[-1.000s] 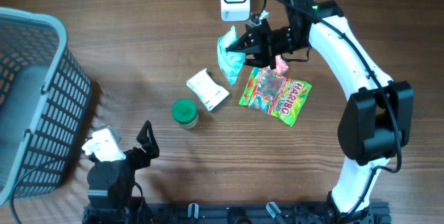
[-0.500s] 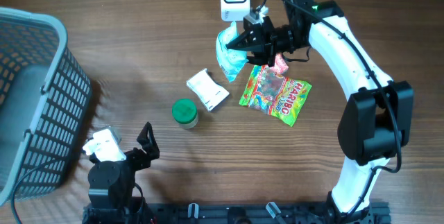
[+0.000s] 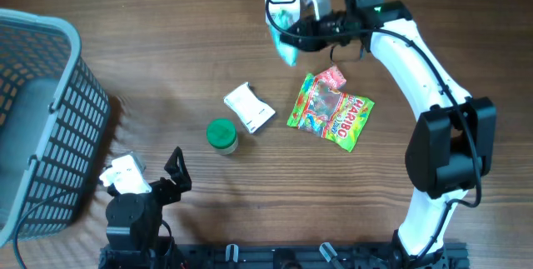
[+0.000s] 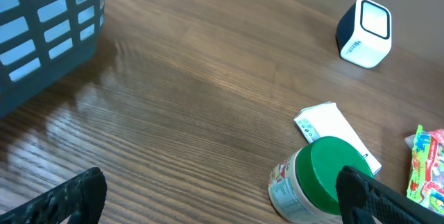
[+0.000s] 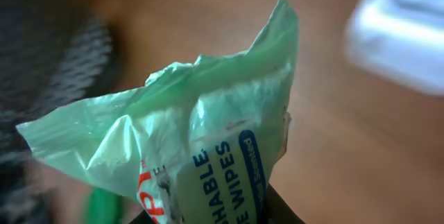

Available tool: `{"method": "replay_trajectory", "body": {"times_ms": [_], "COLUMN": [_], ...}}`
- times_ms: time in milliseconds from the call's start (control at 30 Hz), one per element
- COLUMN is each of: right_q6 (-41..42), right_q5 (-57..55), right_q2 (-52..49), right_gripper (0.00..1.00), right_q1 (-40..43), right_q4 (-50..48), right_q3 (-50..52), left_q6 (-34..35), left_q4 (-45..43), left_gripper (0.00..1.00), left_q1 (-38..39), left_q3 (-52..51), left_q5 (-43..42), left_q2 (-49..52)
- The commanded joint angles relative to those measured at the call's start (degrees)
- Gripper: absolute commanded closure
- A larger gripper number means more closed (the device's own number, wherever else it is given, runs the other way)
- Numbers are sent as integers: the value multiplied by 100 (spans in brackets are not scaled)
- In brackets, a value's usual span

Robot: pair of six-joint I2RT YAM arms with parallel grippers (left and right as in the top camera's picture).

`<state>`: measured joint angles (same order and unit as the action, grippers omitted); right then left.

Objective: Scan the item barcode
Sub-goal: 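Lift the wipes pack and hold it over the white scanner, then carry the wipes pack to the right and drop it on the table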

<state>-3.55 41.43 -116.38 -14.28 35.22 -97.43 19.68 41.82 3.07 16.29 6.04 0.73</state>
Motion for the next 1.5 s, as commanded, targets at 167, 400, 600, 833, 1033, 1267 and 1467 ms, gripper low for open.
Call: {"method": "replay_trajectory", "body": {"times_ms": [167, 400, 600, 833, 1033, 1267, 1467], "right_q6": [153, 1078, 2142, 2472, 2459, 2450, 2452], "right_q5": [-2824, -3027, -3067, -3591, -3716, -3783, -5390], "right_q2": [109, -754, -2070, -2371, -2387, -2081, -922], "right_gripper": [96, 96, 95, 95, 95, 95, 95], "right_q1": [-417, -463, -531, -549, -566, -535, -326], "right_q4": [-1928, -3392, -3071, -3014, -2839, -1462, 496], "right_q3": [-120, -562, -2107, -2334, -2339, -2872, -2938], "left_q6": [31, 28, 31, 31, 31, 31, 31], "left_q4": [-15, -15, -15, -15, -15, -15, -15], "left_gripper": [0, 0, 0, 0, 0, 0, 0], "left_q1": [9, 9, 9, 9, 9, 9, 9], "left_q3": [-17, -17, -17, -17, -17, -17, -17], "left_q5": [-87, -87, -90, -87, -87, -87, -87], "left_q2": [-37, -37, -37, -37, -37, -37, -37]}}
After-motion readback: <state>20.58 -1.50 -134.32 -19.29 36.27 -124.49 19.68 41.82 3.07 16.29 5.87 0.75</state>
